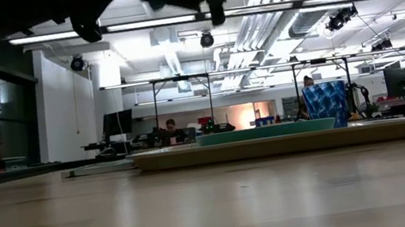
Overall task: Pick and place plate/cup/fork/spoon on tray
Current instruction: Put the blue spoon on the gray table tray to the left of the pink fork
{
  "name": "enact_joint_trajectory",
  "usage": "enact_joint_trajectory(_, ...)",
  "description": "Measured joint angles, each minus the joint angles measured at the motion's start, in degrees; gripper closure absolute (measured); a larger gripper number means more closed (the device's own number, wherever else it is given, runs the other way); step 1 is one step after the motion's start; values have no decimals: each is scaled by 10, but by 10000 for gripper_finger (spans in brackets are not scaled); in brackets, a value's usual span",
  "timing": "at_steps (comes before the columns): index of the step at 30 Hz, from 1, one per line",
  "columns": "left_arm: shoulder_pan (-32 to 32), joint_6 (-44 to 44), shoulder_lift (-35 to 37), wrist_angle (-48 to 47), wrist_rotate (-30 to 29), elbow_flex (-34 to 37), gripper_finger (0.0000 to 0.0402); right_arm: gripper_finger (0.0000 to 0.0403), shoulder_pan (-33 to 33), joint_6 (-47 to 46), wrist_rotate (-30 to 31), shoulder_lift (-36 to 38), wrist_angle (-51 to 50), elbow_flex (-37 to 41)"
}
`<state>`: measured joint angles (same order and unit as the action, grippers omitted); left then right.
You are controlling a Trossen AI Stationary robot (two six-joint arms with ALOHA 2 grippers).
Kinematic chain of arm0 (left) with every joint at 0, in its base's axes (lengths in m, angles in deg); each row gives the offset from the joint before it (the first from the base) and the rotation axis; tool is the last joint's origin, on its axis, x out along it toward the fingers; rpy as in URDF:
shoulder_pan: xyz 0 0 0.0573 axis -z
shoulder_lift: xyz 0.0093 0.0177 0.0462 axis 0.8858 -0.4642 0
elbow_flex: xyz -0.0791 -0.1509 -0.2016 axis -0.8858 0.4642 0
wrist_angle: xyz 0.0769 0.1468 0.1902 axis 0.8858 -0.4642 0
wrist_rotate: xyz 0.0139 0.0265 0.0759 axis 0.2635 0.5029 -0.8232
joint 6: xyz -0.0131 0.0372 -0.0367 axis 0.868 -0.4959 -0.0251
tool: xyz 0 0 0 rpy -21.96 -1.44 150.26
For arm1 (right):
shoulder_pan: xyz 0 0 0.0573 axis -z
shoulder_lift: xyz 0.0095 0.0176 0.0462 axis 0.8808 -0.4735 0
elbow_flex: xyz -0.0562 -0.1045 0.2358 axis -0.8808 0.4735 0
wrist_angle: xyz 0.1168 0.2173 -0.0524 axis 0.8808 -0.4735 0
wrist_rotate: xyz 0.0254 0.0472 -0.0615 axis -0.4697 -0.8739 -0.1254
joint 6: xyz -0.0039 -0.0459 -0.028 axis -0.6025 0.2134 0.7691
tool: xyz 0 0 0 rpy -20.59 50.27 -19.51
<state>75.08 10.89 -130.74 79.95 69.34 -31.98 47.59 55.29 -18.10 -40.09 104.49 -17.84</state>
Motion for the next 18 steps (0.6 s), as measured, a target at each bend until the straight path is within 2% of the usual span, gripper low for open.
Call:
enact_joint_trajectory(5, 14, -36, 0, 0, -63, 0, 215, 403, -25, 32, 22, 16, -8, 0)
enact_joint_trajectory(11, 16, -31, 0, 13, -55, 0, 215, 403, -15, 2, 22, 9, -22, 0)
enact_joint_trajectory(15, 16, -37, 0, 16, -49, -19, 215, 403, 4, -36, -37, 9, -35, 0)
enact_joint_trajectory(18, 16, -59, 0, 16, -48, -36, 215, 403, 10, -48, -55, 9, -38, 0)
